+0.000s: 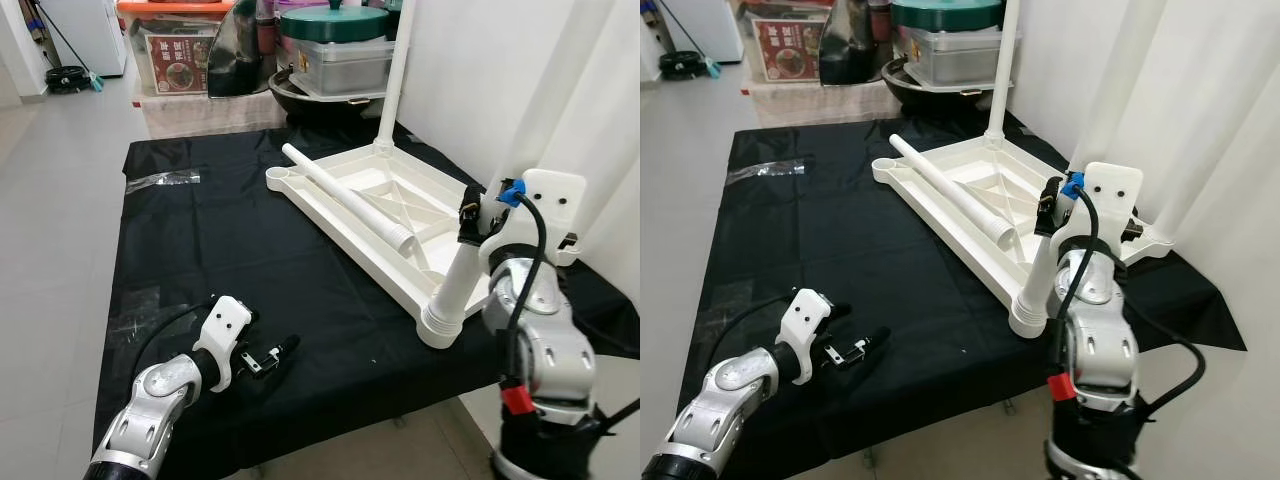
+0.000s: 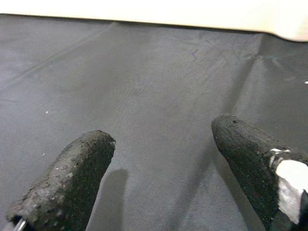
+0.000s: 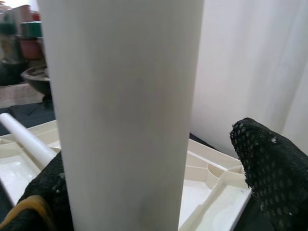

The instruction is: Building children table

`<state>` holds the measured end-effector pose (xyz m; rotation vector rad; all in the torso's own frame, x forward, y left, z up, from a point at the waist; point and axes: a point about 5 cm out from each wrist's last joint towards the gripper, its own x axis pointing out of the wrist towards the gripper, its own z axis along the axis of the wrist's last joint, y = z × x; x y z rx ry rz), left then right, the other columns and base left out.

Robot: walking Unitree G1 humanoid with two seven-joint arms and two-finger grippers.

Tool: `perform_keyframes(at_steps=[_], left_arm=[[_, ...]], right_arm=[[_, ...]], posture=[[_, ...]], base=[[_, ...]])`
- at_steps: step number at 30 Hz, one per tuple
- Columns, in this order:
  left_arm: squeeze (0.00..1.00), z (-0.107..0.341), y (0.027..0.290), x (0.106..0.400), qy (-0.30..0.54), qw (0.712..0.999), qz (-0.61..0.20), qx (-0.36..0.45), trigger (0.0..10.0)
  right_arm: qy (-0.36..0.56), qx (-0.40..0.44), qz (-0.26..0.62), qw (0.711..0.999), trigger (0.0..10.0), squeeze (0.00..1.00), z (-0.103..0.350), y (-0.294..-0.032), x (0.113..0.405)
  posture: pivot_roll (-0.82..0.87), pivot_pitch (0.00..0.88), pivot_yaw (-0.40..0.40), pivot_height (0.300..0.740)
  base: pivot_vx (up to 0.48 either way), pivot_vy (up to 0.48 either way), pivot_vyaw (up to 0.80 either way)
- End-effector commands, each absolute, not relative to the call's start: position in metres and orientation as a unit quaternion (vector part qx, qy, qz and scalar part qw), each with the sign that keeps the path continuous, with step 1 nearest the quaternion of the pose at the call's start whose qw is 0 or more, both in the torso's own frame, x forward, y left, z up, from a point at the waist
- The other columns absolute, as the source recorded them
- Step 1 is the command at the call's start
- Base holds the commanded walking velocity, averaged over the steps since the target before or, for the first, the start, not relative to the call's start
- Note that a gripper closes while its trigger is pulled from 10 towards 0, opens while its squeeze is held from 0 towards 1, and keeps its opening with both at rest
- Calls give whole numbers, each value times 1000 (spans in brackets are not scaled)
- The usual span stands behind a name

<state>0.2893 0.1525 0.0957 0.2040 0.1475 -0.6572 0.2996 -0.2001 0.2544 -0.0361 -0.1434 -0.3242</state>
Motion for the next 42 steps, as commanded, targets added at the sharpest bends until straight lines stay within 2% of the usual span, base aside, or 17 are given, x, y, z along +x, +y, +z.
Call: perform_keyframes(at_steps=[1, 11, 12, 13, 18, 28, 42], left_arm=[[0, 95, 149, 290, 70, 936, -330, 103, 10000], [0, 95, 151, 289, 72, 935, -330, 105, 10000], [0, 95, 151, 289, 72, 935, -331, 105, 10000], [0, 95, 150, 289, 72, 935, -332, 105, 10000], [0, 95, 149, 289, 72, 934, -335, 104, 10000], [0, 94, 153, 288, 75, 935, -331, 106, 10000], [0, 95, 153, 288, 75, 934, -332, 107, 10000]], right_arm=[[-65, -19, -150, 986, 10000, 1000, 254, -205, 300], [-67, -35, -57, 996, 10000, 1000, 262, -216, 307], [-65, -41, -53, 996, 10000, 784, 264, -220, 308], [-63, -46, -41, 996, 10000, 0, 267, -223, 309], [-65, -54, -27, 996, 10000, 0, 271, -231, 312], [-32, -20, 58, 998, 10000, 0, 263, -246, 322], [-21, 14, 105, 994, 10000, 0, 256, -260, 325]], posture=[[-60, 0, -58, 740], [-58, 0, -54, 740], [-59, 0, -52, 740], [-62, 0, -49, 740], [-62, 0, -49, 740], [-52, 0, -55, 740], [-49, 0, -50, 740]], base=[[0, 0, 0], [0, 0, 0], [0, 0, 0], [0, 0, 0], [0, 0, 0], [0, 0, 0], [0, 0, 0]])
